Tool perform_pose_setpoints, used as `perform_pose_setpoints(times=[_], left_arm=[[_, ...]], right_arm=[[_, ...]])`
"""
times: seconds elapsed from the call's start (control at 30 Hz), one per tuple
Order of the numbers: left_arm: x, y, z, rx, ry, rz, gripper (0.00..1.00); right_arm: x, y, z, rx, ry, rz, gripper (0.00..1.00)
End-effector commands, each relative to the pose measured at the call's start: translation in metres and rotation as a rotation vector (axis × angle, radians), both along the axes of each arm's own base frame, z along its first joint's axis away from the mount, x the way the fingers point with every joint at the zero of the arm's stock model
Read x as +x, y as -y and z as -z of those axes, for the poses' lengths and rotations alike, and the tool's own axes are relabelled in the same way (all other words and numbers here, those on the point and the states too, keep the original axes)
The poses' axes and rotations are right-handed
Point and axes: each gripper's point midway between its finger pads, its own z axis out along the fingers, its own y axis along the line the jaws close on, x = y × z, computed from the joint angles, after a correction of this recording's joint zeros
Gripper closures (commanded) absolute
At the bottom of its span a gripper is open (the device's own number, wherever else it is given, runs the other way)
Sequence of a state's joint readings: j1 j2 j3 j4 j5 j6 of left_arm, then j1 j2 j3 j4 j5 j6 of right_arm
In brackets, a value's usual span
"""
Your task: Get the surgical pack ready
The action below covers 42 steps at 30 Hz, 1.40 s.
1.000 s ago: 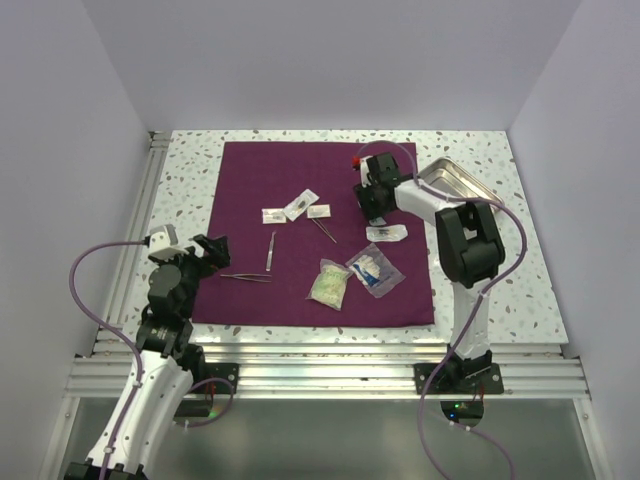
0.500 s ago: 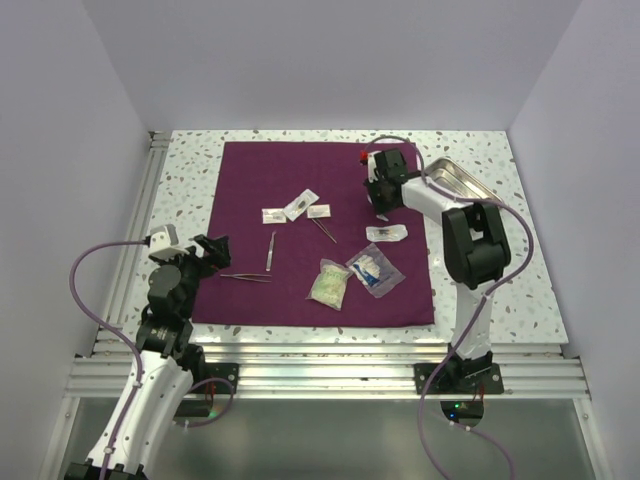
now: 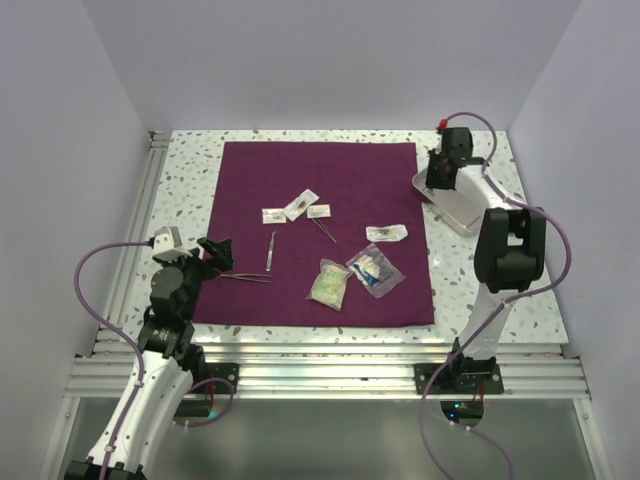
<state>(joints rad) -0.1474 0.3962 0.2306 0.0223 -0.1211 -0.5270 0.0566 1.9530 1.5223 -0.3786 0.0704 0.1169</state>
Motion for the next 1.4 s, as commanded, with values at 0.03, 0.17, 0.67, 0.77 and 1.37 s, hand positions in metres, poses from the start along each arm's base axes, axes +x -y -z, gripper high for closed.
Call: perform_pose_setpoints(times=[0.03, 0.17, 0.67, 0.77, 1.37], left_arm=[[0.003, 0.003, -0.012, 0.015, 0.051, 0.016, 0.01], [0.002, 0.002, -0.012, 0.016, 0.053, 0.016, 0.01], [0.002, 0.002, -0.012, 0.020, 0.051, 0.017, 0.00], [0.002, 0.004, -0.011, 0.019, 0.051, 0.024, 0.00], [0.003, 0.009, -0.011, 0.018, 0.045, 0.052, 0.00]], right_arm=[[0.024, 0.026, -0.028, 0.133, 0.102, 0.248, 0.91], [0.034, 0.058, -0.013, 0.178, 0.107, 0.415, 0.93], [0.041, 0.059, -0.046, 0.234, 0.208, 0.430, 0.37], [0.027, 0.058, -0.061, 0.201, 0.230, 0.407, 0.35], [-0.085, -0.055, -0.023, 0.227, 0.026, 0.268, 0.23]])
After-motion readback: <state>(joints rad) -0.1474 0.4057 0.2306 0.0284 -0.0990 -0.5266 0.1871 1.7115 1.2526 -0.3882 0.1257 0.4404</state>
